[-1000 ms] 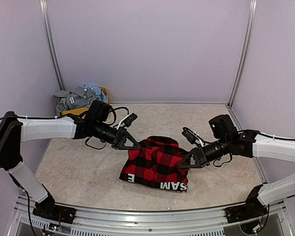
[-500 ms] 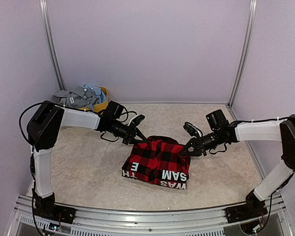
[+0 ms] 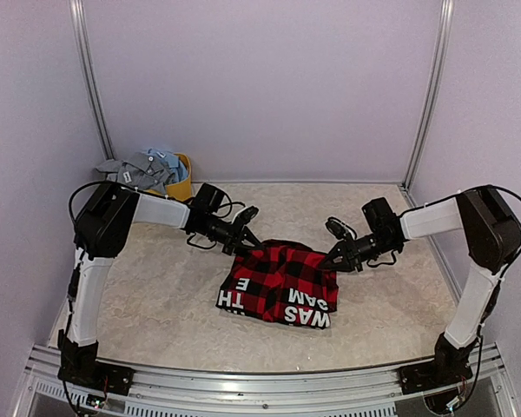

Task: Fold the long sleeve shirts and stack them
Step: Fold the 2/3-rectangle-folded shirt at the center of the board, then smooth out the square-folded shirt at the center of the board.

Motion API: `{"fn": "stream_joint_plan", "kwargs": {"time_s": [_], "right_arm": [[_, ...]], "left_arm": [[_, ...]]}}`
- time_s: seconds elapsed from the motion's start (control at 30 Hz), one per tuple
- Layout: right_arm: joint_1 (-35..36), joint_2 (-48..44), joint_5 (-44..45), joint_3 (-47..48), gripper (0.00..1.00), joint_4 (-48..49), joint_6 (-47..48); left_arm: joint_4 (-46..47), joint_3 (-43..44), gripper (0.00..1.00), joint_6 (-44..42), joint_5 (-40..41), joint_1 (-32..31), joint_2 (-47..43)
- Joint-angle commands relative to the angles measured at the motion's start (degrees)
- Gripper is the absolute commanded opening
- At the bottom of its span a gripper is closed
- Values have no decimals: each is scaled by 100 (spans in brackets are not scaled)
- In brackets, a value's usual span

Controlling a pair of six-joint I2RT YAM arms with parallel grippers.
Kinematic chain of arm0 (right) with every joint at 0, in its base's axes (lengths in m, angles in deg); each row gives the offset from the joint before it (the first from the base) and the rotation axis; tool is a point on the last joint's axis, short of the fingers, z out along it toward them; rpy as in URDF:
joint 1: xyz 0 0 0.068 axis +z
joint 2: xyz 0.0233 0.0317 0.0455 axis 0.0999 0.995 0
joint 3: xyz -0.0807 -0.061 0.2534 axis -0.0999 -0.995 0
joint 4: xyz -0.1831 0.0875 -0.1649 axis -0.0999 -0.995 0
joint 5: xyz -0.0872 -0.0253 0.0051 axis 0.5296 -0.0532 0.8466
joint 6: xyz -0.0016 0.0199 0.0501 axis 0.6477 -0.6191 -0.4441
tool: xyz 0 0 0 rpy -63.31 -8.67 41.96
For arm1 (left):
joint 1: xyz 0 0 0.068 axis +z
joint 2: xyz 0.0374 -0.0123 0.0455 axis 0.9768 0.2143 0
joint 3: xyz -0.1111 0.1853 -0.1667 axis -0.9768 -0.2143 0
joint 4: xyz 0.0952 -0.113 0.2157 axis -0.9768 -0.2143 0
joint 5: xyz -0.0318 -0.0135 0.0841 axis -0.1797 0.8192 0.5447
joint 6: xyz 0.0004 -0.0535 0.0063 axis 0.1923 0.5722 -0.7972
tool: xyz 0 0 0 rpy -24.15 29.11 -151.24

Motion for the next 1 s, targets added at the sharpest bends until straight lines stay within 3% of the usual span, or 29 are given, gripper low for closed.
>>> {"fn": "stream_joint_plan", "kwargs": {"time_s": [0.0, 0.1, 0.17, 0.3, 0.43, 0.6, 0.83, 0.97], "right_arm": [[-193, 169, 36, 114, 8, -21, 242], [-285, 237, 146, 30, 10, -55, 352], [-310, 226, 281, 2, 13, -96, 404], [-334, 223, 599, 12, 16, -149, 447], [-379, 65, 1357, 87, 32, -374, 524], [-380, -282, 2550, 249, 53, -768, 720], [-320, -1362, 3052, -3, 57, -606, 802], [33, -1925, 3173, -170, 57, -580, 745]], "left_arm": [[178, 230, 2, 110, 221, 284, 194], [190, 338, 10, 101, 307, 323, 306], [211, 396, 24, 84, 410, 339, 335], [241, 451, 37, 60, 556, 343, 318], [158, 409, 49, -126, 999, 386, 91], [-62, 238, 51, -409, 1906, 460, -457], [89, -604, 52, -677, 3379, 389, -1542], [209, -1124, 52, -849, 3682, 160, -2195]]}}
